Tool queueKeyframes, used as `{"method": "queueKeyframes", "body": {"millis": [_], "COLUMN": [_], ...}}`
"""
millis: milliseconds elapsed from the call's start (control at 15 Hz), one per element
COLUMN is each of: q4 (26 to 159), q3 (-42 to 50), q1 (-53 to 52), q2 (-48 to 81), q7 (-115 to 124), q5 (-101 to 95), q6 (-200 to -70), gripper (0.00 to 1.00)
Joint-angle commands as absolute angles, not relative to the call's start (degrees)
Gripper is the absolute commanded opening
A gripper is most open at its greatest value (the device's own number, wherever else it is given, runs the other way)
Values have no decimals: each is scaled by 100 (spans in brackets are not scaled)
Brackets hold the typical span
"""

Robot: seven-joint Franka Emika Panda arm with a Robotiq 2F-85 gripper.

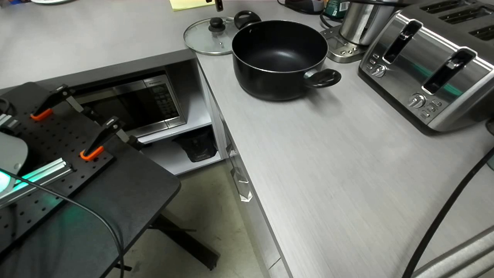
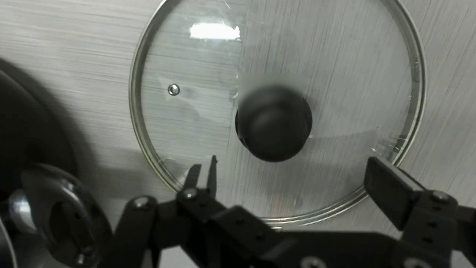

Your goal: Put the lid on the pot

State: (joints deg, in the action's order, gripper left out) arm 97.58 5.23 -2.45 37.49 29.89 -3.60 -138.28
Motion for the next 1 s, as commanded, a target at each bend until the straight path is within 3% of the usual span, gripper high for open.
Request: {"method": "queueKeyframes", "body": {"millis": [0,933], "q4": [9353,8982], "q3": [624,682], "q1": [-349,-393], "q2": [4107,4653], "q7": [2954,2975], "q5": [-194,-92], "q6": [-13786,-13564], "gripper": [100,100]}}
